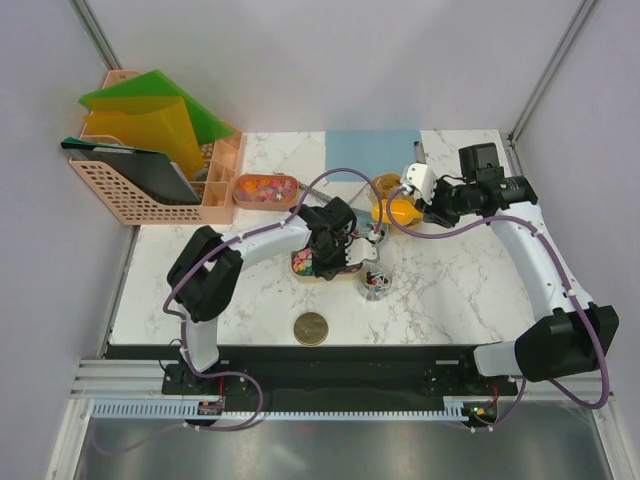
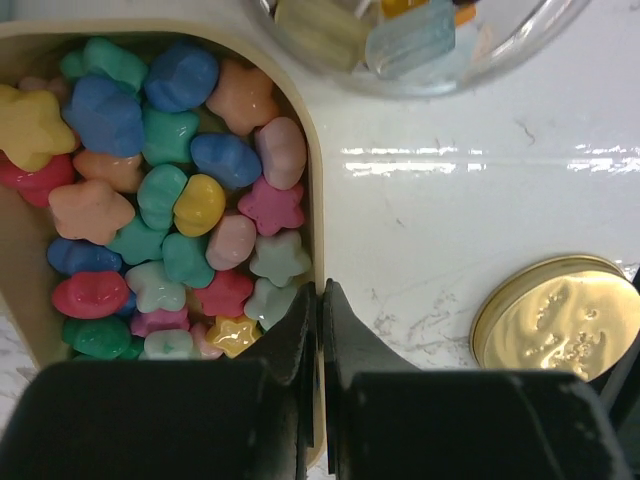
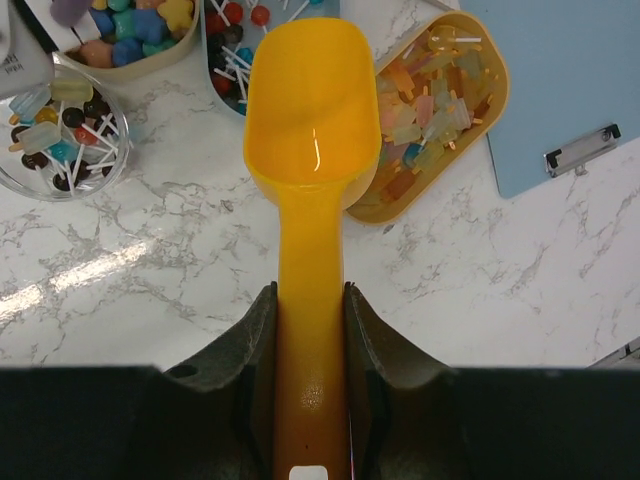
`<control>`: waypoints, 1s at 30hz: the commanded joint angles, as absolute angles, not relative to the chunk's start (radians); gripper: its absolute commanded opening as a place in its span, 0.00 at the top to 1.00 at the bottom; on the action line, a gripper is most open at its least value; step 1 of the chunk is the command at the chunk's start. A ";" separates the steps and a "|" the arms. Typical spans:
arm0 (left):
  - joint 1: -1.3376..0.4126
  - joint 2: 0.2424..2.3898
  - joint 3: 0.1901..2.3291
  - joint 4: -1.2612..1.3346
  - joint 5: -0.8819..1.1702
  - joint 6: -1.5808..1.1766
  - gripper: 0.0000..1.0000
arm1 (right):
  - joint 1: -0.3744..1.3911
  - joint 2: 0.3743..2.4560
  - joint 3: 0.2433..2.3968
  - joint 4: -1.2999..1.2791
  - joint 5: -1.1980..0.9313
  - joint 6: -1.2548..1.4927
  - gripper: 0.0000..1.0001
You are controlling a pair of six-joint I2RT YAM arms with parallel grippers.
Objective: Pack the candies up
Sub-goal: Move the storage box to the center of the board.
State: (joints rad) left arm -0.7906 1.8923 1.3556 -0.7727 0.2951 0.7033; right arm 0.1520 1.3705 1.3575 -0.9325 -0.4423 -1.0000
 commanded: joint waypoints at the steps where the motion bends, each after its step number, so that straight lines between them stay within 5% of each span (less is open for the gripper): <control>1: -0.822 1.969 1.434 -0.727 0.362 0.802 0.98 | 0.141 1.339 1.344 -0.907 -0.417 -1.005 1.00; 14: -0.854 2.128 1.674 -0.703 0.313 0.773 0.93 | 0.110 1.321 1.312 -0.934 -0.380 -1.043 1.00; 24: -0.851 2.050 1.594 -0.607 0.192 0.755 0.56 | 0.101 1.335 1.327 -0.992 -0.367 -1.083 1.00; 30: -0.850 1.872 1.618 -0.629 0.222 0.690 0.49 | 0.087 1.336 1.361 -1.158 -0.322 -1.304 1.00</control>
State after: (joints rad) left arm -0.8524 2.0438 1.5677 -0.6579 0.2314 0.7338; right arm 0.0944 1.3495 1.3117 -1.0428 -0.3424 -1.1561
